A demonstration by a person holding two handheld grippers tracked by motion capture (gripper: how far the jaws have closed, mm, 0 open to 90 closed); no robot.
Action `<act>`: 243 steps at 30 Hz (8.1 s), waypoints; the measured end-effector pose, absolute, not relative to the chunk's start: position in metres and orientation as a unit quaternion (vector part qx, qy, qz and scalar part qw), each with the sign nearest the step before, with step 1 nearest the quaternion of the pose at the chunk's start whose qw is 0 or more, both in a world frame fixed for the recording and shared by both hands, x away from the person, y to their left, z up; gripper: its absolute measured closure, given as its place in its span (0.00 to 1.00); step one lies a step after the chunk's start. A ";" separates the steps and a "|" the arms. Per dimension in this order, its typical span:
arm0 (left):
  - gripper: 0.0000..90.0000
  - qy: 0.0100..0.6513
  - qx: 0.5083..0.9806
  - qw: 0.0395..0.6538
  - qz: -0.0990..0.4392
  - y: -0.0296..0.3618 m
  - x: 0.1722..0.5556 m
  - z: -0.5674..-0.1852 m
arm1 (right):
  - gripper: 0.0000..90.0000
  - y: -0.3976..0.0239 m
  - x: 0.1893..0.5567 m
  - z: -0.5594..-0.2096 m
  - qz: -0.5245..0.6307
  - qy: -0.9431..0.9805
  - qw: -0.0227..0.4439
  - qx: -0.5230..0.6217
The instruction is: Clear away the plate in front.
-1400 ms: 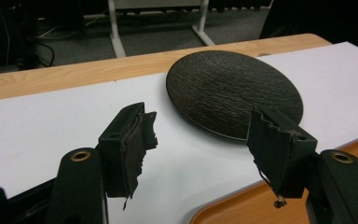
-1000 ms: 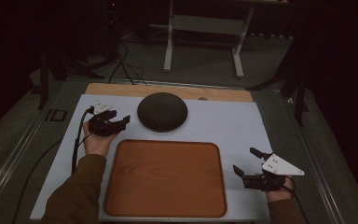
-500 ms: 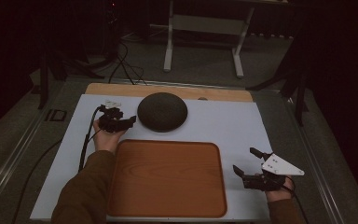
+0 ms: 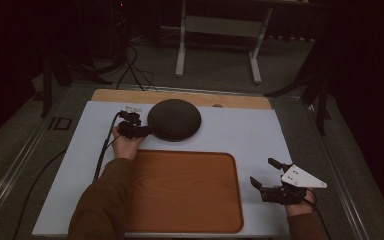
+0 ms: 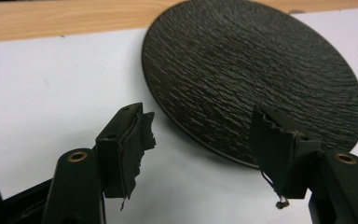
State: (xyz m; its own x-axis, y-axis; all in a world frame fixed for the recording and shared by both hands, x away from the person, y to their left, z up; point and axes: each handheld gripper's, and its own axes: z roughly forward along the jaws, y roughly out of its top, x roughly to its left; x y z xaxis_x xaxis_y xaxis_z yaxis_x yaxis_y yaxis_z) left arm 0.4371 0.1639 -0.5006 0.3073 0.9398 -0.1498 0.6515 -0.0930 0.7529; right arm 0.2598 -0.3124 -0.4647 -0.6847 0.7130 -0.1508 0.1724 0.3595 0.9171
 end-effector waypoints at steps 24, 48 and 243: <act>0.45 0.622 0.680 0.373 0.108 0.156 0.465 -0.531 | 0.14 -0.315 0.259 -0.464 0.492 0.774 0.275 0.289; 0.67 0.669 0.624 0.399 0.055 0.159 0.468 -0.531 | 0.14 -0.315 0.260 -0.465 0.491 0.776 0.272 0.288; 0.48 0.501 0.742 0.427 0.130 0.189 0.263 -0.467 | 0.15 -0.313 0.259 -0.466 0.475 0.792 0.263 0.279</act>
State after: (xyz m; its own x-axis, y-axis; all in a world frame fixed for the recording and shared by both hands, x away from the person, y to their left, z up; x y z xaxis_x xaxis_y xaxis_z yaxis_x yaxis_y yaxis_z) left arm 0.2627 0.1891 -0.4671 0.4648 0.8540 -0.2339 0.6317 -0.1347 0.7635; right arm 0.2593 -0.3128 -0.4655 -0.7060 0.6918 -0.1517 0.1927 0.3938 0.8988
